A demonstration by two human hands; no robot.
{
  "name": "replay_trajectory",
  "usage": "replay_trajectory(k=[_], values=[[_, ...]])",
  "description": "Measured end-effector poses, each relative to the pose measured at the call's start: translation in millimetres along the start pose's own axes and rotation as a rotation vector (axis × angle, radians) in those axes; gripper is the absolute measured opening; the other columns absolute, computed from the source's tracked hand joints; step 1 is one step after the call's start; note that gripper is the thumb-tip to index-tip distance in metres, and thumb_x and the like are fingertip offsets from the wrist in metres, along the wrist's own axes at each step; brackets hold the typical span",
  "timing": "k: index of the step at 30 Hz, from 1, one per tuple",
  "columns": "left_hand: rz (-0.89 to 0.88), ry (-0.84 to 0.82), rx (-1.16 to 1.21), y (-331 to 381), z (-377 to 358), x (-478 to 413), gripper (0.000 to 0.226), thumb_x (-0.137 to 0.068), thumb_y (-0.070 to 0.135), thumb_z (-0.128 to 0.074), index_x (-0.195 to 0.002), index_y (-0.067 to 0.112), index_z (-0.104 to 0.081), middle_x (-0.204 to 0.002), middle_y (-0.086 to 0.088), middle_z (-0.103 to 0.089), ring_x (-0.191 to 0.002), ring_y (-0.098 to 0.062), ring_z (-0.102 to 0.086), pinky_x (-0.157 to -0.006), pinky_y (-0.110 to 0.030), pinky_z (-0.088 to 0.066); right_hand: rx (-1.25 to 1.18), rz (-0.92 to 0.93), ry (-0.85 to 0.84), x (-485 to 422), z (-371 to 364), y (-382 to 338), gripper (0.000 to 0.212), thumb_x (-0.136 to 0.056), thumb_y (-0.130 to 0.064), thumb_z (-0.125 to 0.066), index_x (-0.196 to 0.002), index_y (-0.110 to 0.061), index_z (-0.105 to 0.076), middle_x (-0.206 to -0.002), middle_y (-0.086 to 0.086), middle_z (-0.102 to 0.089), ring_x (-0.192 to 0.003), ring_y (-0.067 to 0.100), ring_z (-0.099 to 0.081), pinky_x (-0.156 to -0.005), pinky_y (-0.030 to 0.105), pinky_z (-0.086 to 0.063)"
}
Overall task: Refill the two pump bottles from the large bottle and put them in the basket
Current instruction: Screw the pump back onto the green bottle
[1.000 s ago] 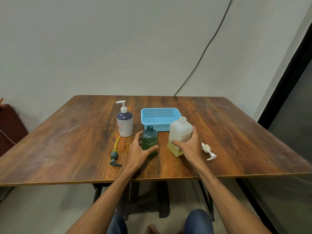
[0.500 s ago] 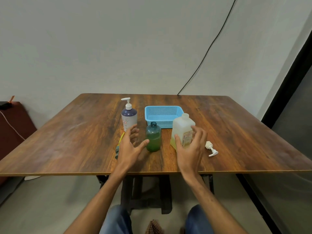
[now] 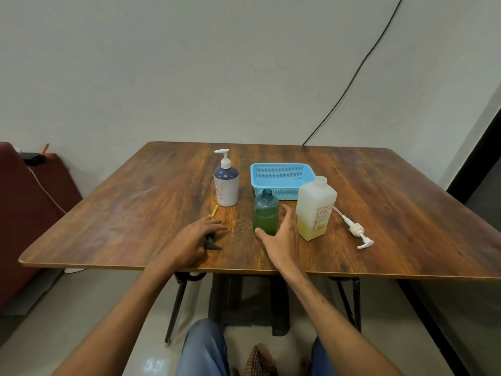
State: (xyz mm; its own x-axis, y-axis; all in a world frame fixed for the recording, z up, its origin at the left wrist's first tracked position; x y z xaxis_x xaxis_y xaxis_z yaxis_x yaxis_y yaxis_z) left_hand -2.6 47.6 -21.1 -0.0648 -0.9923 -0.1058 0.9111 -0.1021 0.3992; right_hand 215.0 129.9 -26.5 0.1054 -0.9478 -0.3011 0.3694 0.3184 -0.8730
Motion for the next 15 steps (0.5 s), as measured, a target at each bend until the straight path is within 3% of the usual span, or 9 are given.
replay_trajectory(k=[3, 6, 9, 13, 15], values=[[-0.035, -0.052, -0.094, -6.0, -2.7, -9.2, 0.059, -0.09, -0.001, -0.057, -0.139, 0.03, -0.056, -0.157, 0.006, -0.041, -0.151, -0.015, -0.027, -0.125, -0.043, -0.026, -0.017, -0.026, -0.025, -8.7, -6.3, 1.2, 0.088, -0.072, -0.028, -0.088, -0.141, -0.027, -0.033, -0.142, -0.005, -0.046, -0.126, 0.009, -0.047, -0.093, 0.019, -0.035], [-0.084, 0.01, -0.138, -7.7, 1.1, -14.6, 0.044, -0.095, 0.008, -0.057, -0.133, 0.03, -0.061, -0.146, 0.008, -0.054, -0.138, -0.011, -0.046, -0.117, -0.036, -0.039, -0.038, -0.041, -0.048, -16.0, -9.3, 1.2, 0.084, -0.073, -0.027, -0.087, -0.14, -0.026, -0.038, -0.136, -0.008, -0.049, -0.119, 0.004, -0.044, -0.092, 0.019, -0.034], [-0.147, 0.133, -0.129, -1.8, 8.6, -17.5, 0.037, -0.094, 0.013, -0.062, -0.129, 0.026, -0.064, -0.13, 0.006, -0.065, -0.12, -0.011, -0.06, -0.103, -0.033, -0.049, -0.051, -0.03, -0.066, -19.6, -10.3, 1.5, 0.078, -0.072, -0.025, -0.088, -0.136, -0.025, -0.045, -0.122, -0.016, -0.05, -0.114, 0.004, -0.047, -0.088, 0.017, -0.037], [-0.182, 0.391, 0.006, 13.7, 31.5, -24.7, 0.038, -0.09, 0.025, -0.072, -0.127, 0.017, -0.067, -0.119, 0.0, -0.072, -0.104, -0.004, -0.064, -0.09, -0.035, -0.058, -0.032, -0.007, -0.053, -21.8, -8.5, 3.8, 0.076, -0.068, -0.03, -0.09, -0.131, -0.026, -0.049, -0.117, -0.015, -0.054, -0.112, 0.008, -0.053, -0.092, 0.026, -0.046], [-0.162, 0.51, 0.13, 26.6, 47.5, -29.6, 0.042, -0.087, 0.025, -0.076, -0.127, 0.013, -0.068, -0.117, 0.0, -0.073, -0.096, 0.004, -0.064, -0.084, -0.023, -0.059, -0.038, -0.002, -0.051, -22.3, -8.0, 4.2, 0.076, -0.068, -0.029, -0.091, -0.131, -0.026, -0.049, -0.117, -0.015, -0.054, -0.112, 0.007, -0.052, -0.092, 0.024, -0.044]])
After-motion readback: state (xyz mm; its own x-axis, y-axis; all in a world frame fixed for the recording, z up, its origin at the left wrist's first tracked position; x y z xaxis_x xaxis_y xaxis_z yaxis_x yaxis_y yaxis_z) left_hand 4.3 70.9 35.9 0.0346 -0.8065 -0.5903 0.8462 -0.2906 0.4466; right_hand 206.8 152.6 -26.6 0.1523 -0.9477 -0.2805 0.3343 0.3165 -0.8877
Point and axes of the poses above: each hand's wrist, its own x-axis away from the middle knuckle, its own z-axis out of the back of the hand, y = z × x, the point moved 6 cm from there along -x, towards the middle knuckle
